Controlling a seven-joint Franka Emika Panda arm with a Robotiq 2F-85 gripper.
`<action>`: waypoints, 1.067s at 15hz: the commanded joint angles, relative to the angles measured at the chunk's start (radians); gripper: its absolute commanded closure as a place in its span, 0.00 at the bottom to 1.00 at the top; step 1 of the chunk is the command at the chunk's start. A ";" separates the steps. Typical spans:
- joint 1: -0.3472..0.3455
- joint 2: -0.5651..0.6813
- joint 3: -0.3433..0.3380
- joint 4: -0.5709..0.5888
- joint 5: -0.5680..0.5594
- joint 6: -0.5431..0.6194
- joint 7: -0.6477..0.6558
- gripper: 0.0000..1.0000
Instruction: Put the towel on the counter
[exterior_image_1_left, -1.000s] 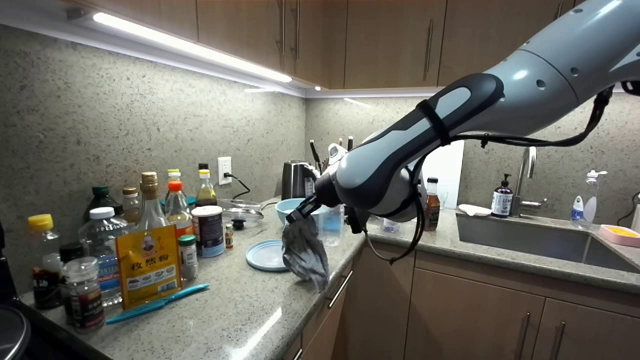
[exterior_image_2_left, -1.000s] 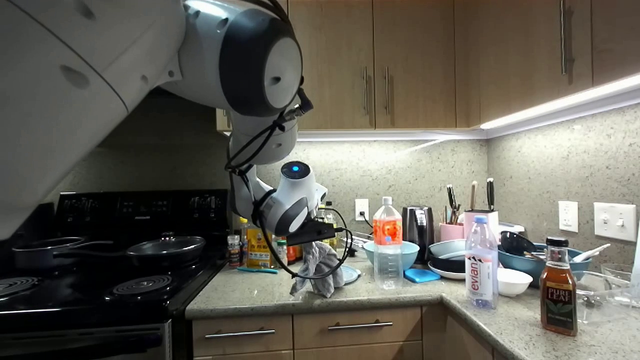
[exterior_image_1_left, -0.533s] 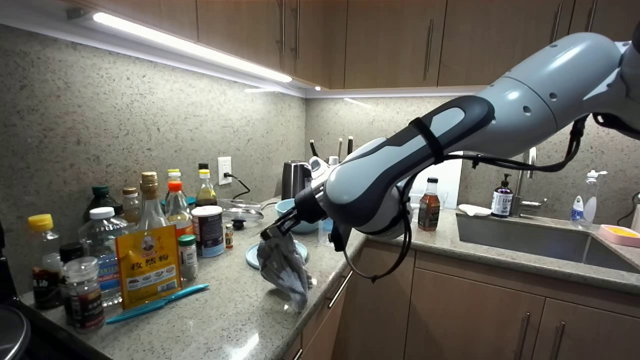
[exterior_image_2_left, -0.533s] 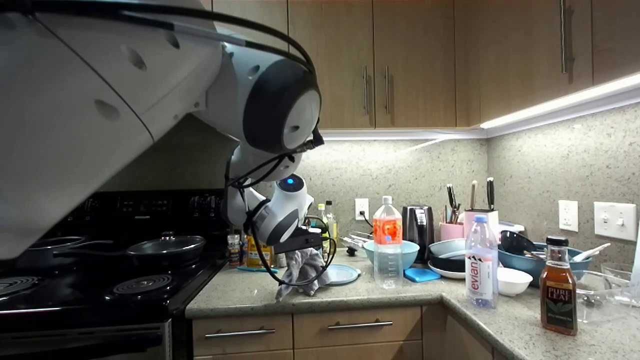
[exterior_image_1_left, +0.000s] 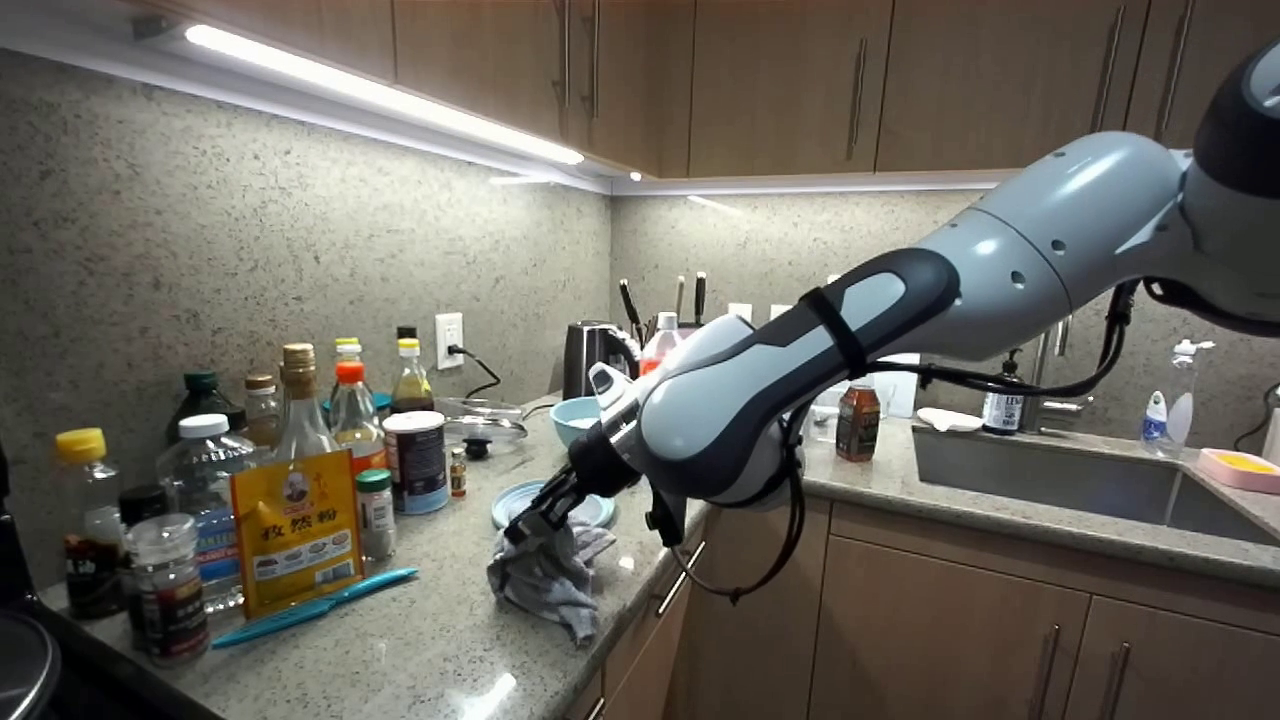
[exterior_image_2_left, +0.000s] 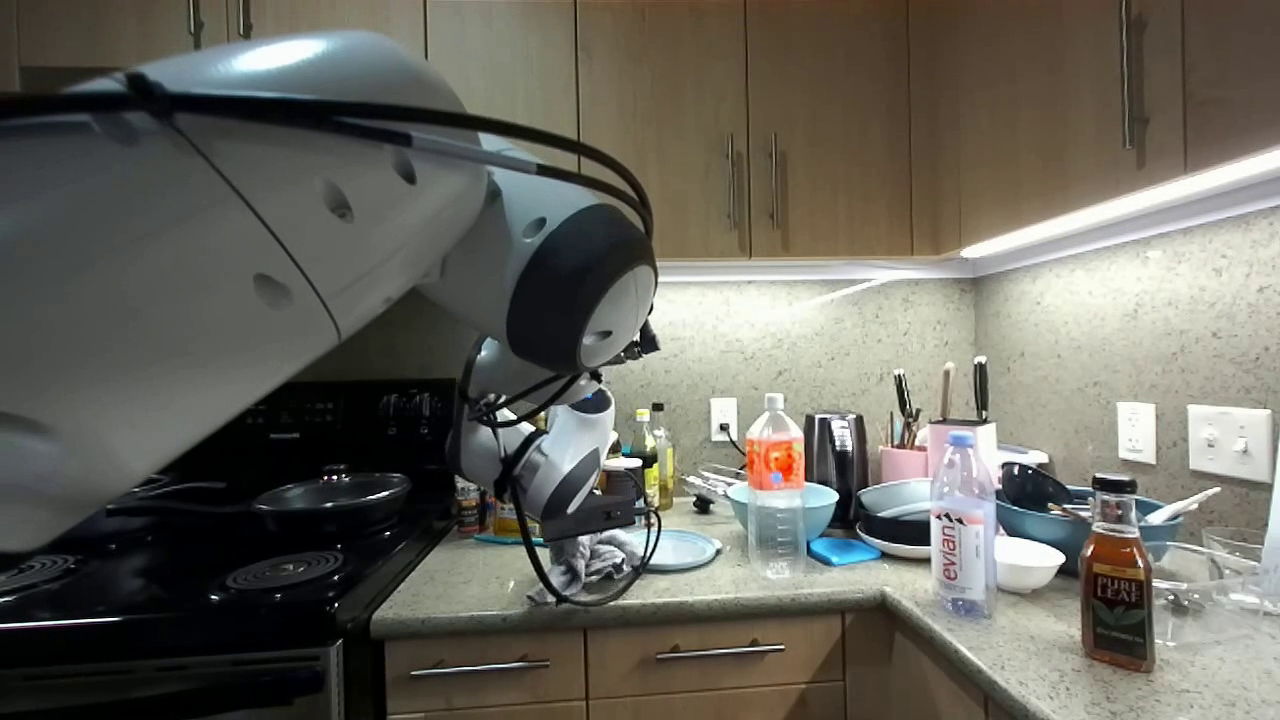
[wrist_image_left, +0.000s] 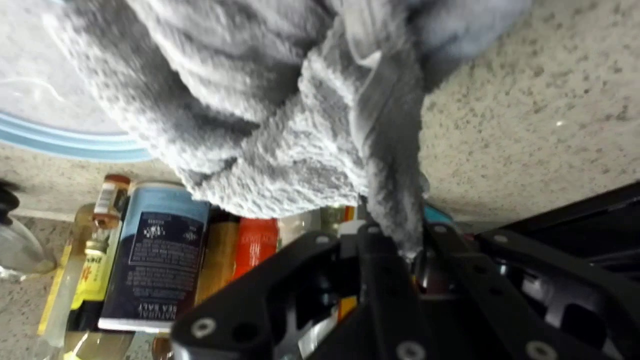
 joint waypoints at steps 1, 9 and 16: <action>0.061 -0.013 -0.120 0.044 -0.021 -0.121 0.025 0.64; 0.133 -0.009 -0.207 0.101 0.009 -0.190 -0.022 0.18; 0.119 -0.020 -0.185 0.069 -0.041 0.157 0.002 0.00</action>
